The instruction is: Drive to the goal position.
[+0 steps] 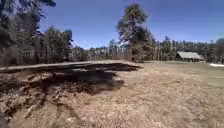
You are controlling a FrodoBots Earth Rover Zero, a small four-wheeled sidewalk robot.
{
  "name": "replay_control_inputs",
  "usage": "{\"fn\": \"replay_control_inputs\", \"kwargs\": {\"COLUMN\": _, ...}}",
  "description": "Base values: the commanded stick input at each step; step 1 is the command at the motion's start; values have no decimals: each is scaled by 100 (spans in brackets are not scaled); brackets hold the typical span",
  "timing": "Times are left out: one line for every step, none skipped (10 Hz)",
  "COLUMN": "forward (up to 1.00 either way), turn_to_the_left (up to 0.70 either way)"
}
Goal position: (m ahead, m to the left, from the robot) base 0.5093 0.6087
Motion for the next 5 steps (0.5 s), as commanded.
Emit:
{"fn": "replay_control_inputs", "kwargs": {"forward": 70, "turn_to_the_left": 0}}
{"fn": "replay_control_inputs", "kwargs": {"forward": 70, "turn_to_the_left": 0}}
{"fn": "replay_control_inputs", "kwargs": {"forward": 70, "turn_to_the_left": 0}}
{"fn": "replay_control_inputs", "kwargs": {"forward": 70, "turn_to_the_left": 0}}
{"fn": "replay_control_inputs", "kwargs": {"forward": 70, "turn_to_the_left": 0}}
